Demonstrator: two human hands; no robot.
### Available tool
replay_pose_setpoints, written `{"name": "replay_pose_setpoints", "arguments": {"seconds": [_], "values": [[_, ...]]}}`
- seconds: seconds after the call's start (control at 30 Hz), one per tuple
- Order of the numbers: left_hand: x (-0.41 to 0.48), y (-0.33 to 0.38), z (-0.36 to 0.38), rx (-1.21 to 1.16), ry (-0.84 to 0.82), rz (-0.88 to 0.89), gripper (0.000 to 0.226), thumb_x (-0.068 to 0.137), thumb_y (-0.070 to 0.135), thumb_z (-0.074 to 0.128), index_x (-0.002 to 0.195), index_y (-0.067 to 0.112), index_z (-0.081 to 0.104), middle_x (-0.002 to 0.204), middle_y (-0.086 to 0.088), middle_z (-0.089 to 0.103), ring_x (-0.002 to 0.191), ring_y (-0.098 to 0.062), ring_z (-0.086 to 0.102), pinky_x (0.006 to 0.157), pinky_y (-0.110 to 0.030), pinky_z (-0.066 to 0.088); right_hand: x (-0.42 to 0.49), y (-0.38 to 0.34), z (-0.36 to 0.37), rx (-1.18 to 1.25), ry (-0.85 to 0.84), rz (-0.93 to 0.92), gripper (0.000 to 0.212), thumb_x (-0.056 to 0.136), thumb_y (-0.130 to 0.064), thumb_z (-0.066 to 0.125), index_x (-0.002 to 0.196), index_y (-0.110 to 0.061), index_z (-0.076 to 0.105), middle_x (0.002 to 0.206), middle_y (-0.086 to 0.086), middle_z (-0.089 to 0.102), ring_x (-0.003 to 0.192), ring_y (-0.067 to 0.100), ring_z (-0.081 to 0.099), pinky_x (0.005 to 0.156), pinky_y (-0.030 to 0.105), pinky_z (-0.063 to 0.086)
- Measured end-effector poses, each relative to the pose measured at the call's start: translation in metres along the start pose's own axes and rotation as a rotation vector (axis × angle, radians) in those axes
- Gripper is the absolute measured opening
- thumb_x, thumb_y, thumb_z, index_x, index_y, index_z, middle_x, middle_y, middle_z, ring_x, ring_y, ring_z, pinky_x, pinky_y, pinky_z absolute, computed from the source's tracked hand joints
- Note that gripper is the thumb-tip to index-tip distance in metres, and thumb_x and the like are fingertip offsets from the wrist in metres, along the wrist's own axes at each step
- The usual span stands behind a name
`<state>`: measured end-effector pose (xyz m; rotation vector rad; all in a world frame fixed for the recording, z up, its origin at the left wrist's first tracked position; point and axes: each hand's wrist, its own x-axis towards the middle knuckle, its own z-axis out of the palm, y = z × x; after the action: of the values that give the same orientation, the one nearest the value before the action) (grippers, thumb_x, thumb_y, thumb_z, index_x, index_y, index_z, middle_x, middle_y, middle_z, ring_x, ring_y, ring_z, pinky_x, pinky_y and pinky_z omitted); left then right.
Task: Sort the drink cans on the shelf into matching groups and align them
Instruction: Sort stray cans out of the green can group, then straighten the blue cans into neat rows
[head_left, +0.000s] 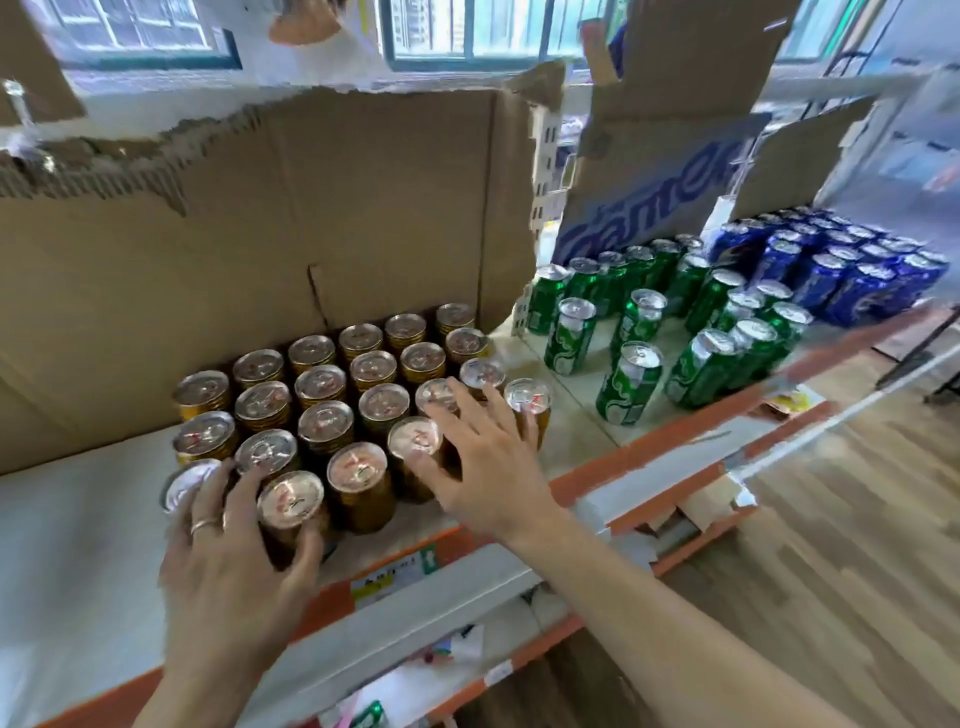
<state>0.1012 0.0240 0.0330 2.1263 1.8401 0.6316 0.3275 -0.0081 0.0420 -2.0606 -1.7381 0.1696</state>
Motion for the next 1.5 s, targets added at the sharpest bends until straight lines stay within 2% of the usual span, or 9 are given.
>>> {"name": "replay_pose_setpoints", "arguments": {"seconds": [0.13,0.33,0.53,0.63,0.8,0.93,1.07,1.23,1.5], "values": [[-0.023,0.075,0.031,-0.01,-0.085,0.13,0.07,0.082,0.034,0.075,0.143,0.018,0.045,0.156,-0.009,0.033,0.144,-0.033,0.021,0.116,-0.054,0.022,-0.022,0.068,-0.052,0.025,0.087,0.057,0.06,0.095,-0.059,0.043,0.149,-0.035,0.038,0.164,-0.006,0.02,0.151,0.024,0.009,0.117,0.045,0.0],[-0.046,0.187,0.086,-0.033,-0.204,0.357,0.065,0.085,0.037,0.07,0.144,0.023,0.046,0.156,-0.001,0.035,0.146,-0.024,0.02,0.116,-0.047,0.025,-0.073,0.181,-0.119,0.045,0.178,0.165,0.072,0.087,-0.069,0.028,0.149,-0.034,0.038,0.163,-0.008,0.023,0.15,0.022,0.014,0.121,0.045,0.014],[-0.074,0.299,0.138,-0.105,-0.252,0.536,0.066,0.086,0.051,0.053,0.144,0.02,0.046,0.151,-0.001,0.041,0.14,-0.021,0.026,0.114,-0.042,0.028,-0.129,0.287,-0.174,0.036,0.245,0.294,0.07,0.088,-0.068,0.032,0.149,-0.032,0.041,0.16,-0.008,0.028,0.149,0.018,0.02,0.121,0.044,0.02],[-0.082,0.354,0.16,-0.132,-0.323,0.584,0.065,0.093,0.048,0.056,0.149,0.024,0.036,0.155,0.003,0.033,0.144,-0.017,0.018,0.117,-0.038,0.023,-0.149,0.331,-0.201,0.007,0.279,0.353,0.068,0.089,-0.066,0.035,0.146,-0.031,0.045,0.157,-0.006,0.036,0.148,0.018,0.026,0.118,0.046,0.027],[-0.091,0.427,0.194,-0.19,-0.389,0.751,0.062,0.091,0.042,0.061,0.147,0.025,0.038,0.152,0.006,0.034,0.142,-0.015,0.021,0.116,-0.036,0.024,-0.169,0.382,-0.242,-0.007,0.389,0.426,0.065,0.088,-0.061,0.04,0.142,-0.027,0.051,0.152,-0.004,0.045,0.144,0.016,0.034,0.113,0.048,0.034],[-0.091,0.48,0.226,-0.211,-0.416,0.856,0.064,0.088,0.049,0.057,0.144,0.019,0.045,0.148,0.0,0.043,0.14,-0.018,0.029,0.113,-0.038,0.031,-0.179,0.42,-0.26,-0.032,0.416,0.541,0.069,0.086,-0.063,0.034,0.144,-0.029,0.048,0.155,-0.007,0.04,0.146,0.017,0.028,0.118,0.046,0.027],[-0.083,0.532,0.26,-0.242,-0.452,0.919,0.065,0.086,0.05,0.051,0.142,0.018,0.047,0.146,-0.002,0.046,0.138,-0.02,0.033,0.112,-0.038,0.033,-0.175,0.464,-0.27,-0.044,0.421,0.614,0.061,0.089,-0.056,0.045,0.144,-0.031,0.046,0.155,-0.01,0.038,0.147,0.017,0.025,0.117,0.047,0.027],[-0.061,0.607,0.304,-0.28,-0.497,0.937,0.064,0.089,0.047,0.058,0.145,0.02,0.043,0.148,-0.002,0.044,0.136,-0.024,0.034,0.11,-0.043,0.036,-0.157,0.521,-0.293,-0.133,0.406,0.666,0.054,0.095,-0.047,0.055,0.146,-0.032,0.045,0.157,-0.012,0.034,0.147,0.014,0.021,0.114,0.034,0.019],[-0.017,0.726,0.365,-0.367,-0.495,0.989,0.06,0.087,0.033,0.069,0.141,0.017,0.048,0.148,-0.008,0.044,0.137,-0.028,0.031,0.107,-0.047,0.036,-0.099,0.62,-0.343,-0.176,0.37,0.713,0.057,0.095,-0.049,0.053,0.148,-0.033,0.04,0.161,-0.009,0.028,0.149,0.016,0.018,0.117,0.044,0.018]]}}
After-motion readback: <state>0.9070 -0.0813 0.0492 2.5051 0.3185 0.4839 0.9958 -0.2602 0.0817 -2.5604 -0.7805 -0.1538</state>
